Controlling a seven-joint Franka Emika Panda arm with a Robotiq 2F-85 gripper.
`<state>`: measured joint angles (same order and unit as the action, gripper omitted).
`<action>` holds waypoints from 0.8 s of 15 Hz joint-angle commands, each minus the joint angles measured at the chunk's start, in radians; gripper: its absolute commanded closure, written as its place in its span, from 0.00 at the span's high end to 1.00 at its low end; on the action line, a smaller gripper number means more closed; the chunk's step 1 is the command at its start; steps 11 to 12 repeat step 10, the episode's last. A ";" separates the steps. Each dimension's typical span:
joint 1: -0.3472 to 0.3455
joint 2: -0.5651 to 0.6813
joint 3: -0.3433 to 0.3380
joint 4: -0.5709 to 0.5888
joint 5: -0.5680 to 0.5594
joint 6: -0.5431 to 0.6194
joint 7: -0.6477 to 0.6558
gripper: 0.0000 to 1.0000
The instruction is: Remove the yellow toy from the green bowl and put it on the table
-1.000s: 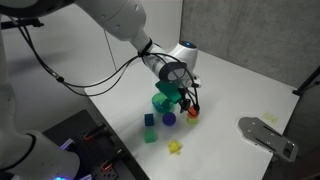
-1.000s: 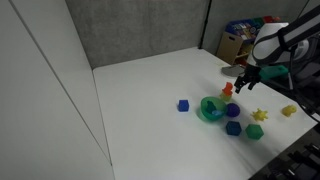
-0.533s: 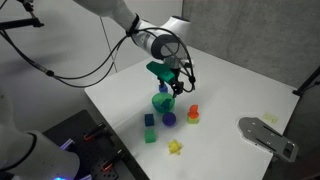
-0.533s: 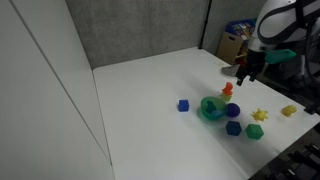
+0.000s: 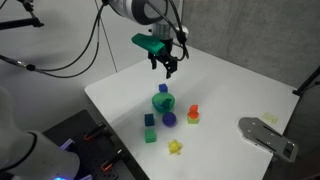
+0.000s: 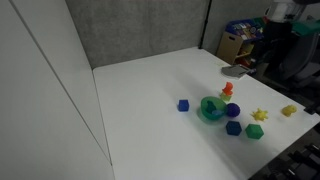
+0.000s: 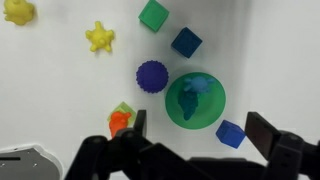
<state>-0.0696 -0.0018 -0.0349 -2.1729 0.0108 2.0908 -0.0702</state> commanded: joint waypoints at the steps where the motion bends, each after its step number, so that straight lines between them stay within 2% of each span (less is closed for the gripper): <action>1: 0.009 -0.129 -0.003 -0.014 -0.026 -0.060 0.045 1.00; 8: 0.010 -0.205 -0.004 0.010 -0.018 -0.145 0.017 1.00; 9: 0.010 -0.192 -0.007 0.003 -0.007 -0.111 0.012 1.00; 12: 0.011 -0.195 -0.007 0.003 -0.007 -0.119 0.012 1.00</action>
